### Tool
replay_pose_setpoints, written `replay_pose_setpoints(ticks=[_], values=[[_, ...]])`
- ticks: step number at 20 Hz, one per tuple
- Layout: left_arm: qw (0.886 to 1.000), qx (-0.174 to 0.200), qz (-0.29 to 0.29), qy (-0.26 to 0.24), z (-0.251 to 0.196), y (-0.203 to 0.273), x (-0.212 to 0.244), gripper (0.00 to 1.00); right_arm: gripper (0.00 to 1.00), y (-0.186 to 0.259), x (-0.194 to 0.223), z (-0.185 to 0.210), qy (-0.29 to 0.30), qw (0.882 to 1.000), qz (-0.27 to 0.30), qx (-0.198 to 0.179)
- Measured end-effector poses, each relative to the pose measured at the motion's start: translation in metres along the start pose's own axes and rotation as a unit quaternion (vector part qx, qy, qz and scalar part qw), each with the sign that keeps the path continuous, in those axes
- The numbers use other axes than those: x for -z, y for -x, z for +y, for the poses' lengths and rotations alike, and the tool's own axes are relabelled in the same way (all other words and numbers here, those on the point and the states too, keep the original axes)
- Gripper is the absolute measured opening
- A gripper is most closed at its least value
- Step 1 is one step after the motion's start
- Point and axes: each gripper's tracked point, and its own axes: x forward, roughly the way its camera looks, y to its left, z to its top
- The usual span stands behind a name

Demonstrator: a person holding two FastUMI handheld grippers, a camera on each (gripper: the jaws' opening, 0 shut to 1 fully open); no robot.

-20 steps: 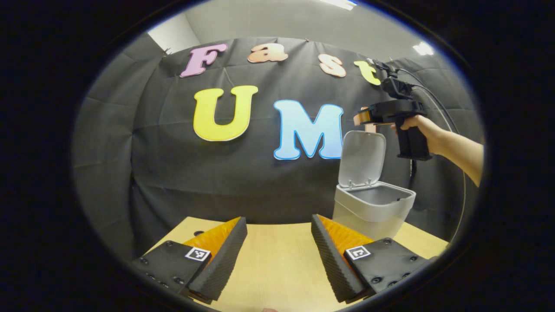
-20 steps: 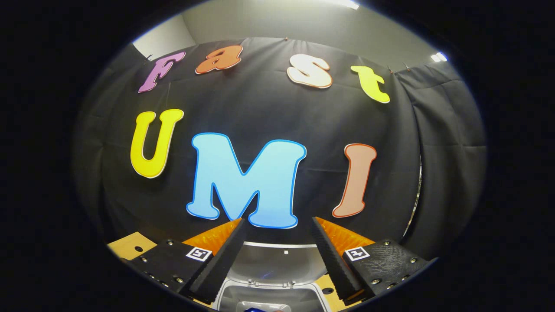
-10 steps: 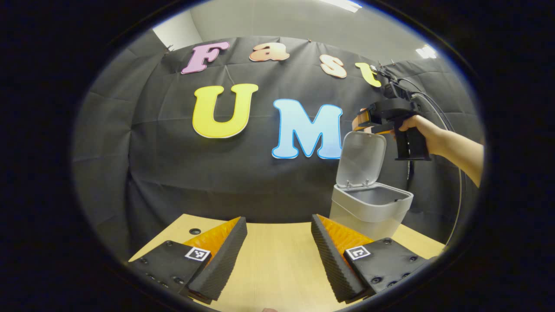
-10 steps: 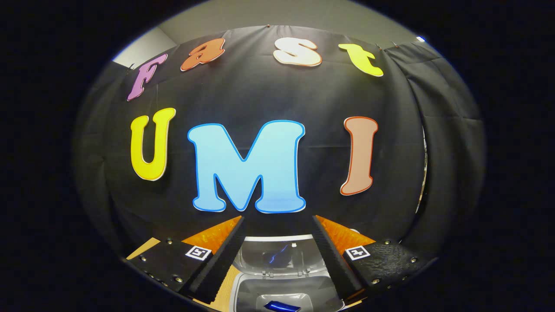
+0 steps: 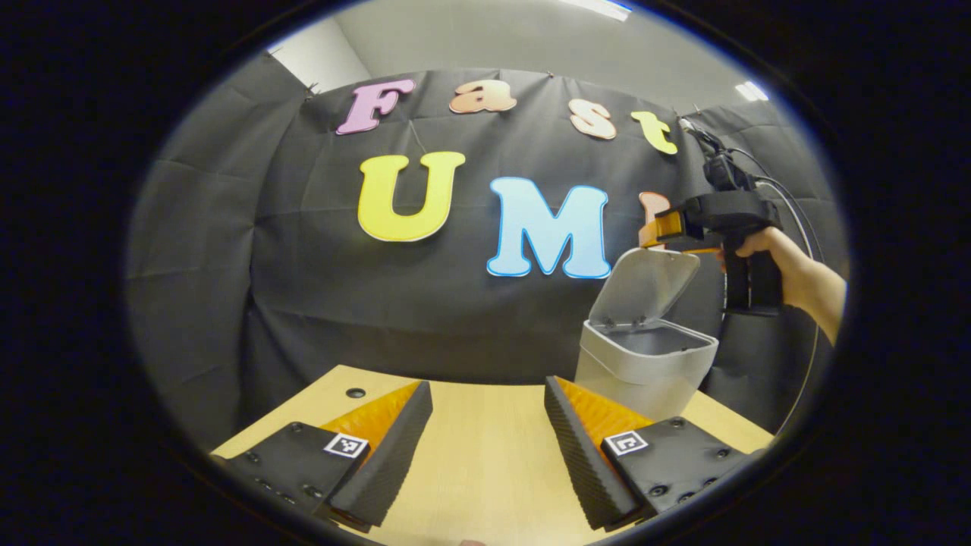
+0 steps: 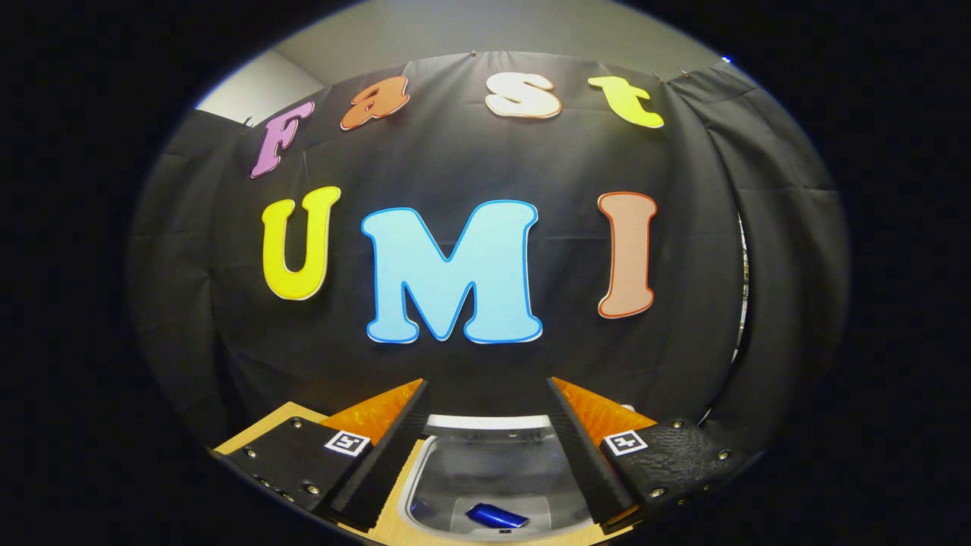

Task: Press the lid of the desktop garbage bin to open it, pick up the crumpled paper on the desktop and throw it into the bin, then pick up the pop can on the desktop and drop it into the bin, and finally close the garbage bin lid.

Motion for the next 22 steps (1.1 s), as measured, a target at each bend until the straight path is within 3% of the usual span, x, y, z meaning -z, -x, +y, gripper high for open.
replay_pose_setpoints(ticks=[2,6,22], values=[[1.0,0.001,0.002,-0.006,-0.007,0.004,0.0,0.98,0.96,0.007,0.023,-0.009,-0.003,1.0,0.015,0.018],[1.0,-0.005,-0.006,-0.014,-0.013,0.007,-0.01,0.98,0.96,0.015,0.054,-0.012,-0.003,1.0,0.023,0.016],[1.0,0.012,-0.002,-0.021,-0.024,0.004,-0.007,0.98,0.96,0.019,0.119,-0.012,-0.01,0.999,0.025,0.021]])
